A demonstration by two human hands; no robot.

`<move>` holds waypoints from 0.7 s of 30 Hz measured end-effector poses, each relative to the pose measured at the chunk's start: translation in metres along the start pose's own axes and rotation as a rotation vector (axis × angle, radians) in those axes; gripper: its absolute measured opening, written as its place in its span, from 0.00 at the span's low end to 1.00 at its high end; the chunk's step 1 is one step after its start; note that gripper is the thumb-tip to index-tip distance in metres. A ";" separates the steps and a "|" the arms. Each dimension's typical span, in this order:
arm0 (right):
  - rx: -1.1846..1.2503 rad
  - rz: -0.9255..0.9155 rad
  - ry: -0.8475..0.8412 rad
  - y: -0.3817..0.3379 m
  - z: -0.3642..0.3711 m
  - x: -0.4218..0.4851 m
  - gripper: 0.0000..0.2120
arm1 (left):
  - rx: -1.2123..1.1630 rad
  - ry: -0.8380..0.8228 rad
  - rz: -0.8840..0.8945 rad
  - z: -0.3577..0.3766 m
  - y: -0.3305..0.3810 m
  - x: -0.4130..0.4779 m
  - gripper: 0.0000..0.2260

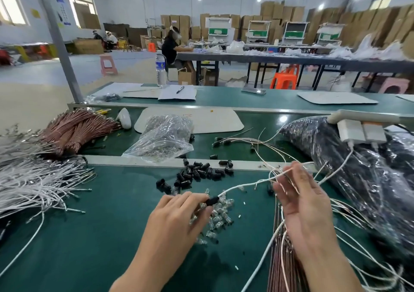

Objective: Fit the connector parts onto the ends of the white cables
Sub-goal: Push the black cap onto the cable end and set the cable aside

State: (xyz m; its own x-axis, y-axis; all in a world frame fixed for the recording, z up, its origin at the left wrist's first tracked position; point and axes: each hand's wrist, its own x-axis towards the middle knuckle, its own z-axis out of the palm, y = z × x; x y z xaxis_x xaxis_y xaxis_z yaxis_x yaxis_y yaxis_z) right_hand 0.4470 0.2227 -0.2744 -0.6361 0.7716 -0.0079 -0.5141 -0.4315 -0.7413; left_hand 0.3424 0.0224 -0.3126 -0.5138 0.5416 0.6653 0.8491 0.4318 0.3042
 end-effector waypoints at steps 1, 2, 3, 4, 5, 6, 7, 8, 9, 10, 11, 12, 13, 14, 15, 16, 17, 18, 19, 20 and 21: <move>0.051 -0.009 0.032 -0.002 -0.004 0.002 0.06 | -0.015 0.007 -0.013 0.000 0.001 0.000 0.13; 0.101 -0.018 0.056 -0.004 -0.008 0.005 0.06 | -0.026 0.011 -0.024 0.001 0.002 0.001 0.12; 0.144 -0.020 0.063 -0.005 -0.011 0.007 0.06 | -0.030 0.010 -0.031 0.002 0.002 0.001 0.11; 0.175 -0.008 0.050 -0.006 -0.014 0.009 0.06 | -0.028 0.007 -0.031 0.004 0.003 0.000 0.11; 0.185 0.021 0.014 -0.004 -0.016 0.009 0.09 | -0.024 0.003 -0.029 0.005 0.003 -0.001 0.10; 0.153 0.063 -0.033 0.000 -0.017 0.009 0.14 | -0.021 0.002 -0.024 0.005 0.003 -0.001 0.10; 0.071 0.113 -0.081 0.006 -0.016 0.007 0.18 | -0.020 0.003 -0.024 0.006 0.003 -0.002 0.10; -0.046 0.166 -0.138 0.014 -0.013 0.003 0.21 | -0.018 0.008 -0.025 0.007 0.002 -0.003 0.09; -0.183 0.219 -0.205 0.024 -0.008 -0.002 0.22 | -0.008 0.016 -0.022 0.008 0.001 -0.004 0.07; -0.322 0.255 -0.281 0.034 -0.003 -0.009 0.21 | 0.009 0.030 -0.013 0.010 0.000 -0.004 0.06; -0.434 0.266 -0.358 0.043 0.004 -0.016 0.18 | 0.027 0.045 0.001 0.011 0.000 -0.004 0.05; -0.512 0.252 -0.414 0.051 0.009 -0.021 0.13 | 0.037 0.061 0.017 0.013 -0.001 -0.004 0.06; -0.566 0.214 -0.442 0.058 0.013 -0.026 0.08 | 0.040 0.070 0.028 0.014 -0.001 -0.005 0.06; -0.610 0.156 -0.449 0.062 0.013 -0.027 0.07 | 0.026 0.066 0.027 0.015 -0.001 -0.005 0.06; -0.636 0.100 -0.438 0.063 0.014 -0.026 0.08 | -0.005 0.045 0.004 0.015 -0.001 -0.005 0.08; -0.630 0.054 -0.420 0.061 0.013 -0.024 0.08 | -0.044 0.020 -0.035 0.014 -0.001 -0.005 0.11; -0.595 0.019 -0.387 0.056 0.011 -0.020 0.07 | -0.075 -0.001 -0.077 0.013 0.000 -0.005 0.14; -0.541 -0.013 -0.336 0.050 0.008 -0.016 0.07 | -0.091 -0.015 -0.113 0.011 0.001 -0.005 0.16; -0.468 -0.043 -0.269 0.043 0.005 -0.012 0.08 | -0.098 -0.024 -0.139 0.009 0.003 -0.005 0.16; -0.384 -0.067 -0.191 0.036 0.001 -0.006 0.09 | -0.110 -0.032 -0.156 0.008 0.005 -0.006 0.16; -0.306 -0.087 -0.118 0.028 -0.005 -0.001 0.10 | -0.136 -0.049 -0.173 0.007 0.009 -0.006 0.15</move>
State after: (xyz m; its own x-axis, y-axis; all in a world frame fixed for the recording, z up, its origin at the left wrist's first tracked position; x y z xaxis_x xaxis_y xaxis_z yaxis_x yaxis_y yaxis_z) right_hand 0.4362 0.2118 -0.2980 -0.6690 0.7321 0.1285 -0.3839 -0.1924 -0.9031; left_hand 0.3522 0.0277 -0.3190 -0.6560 0.5035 0.5623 0.7546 0.4217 0.5027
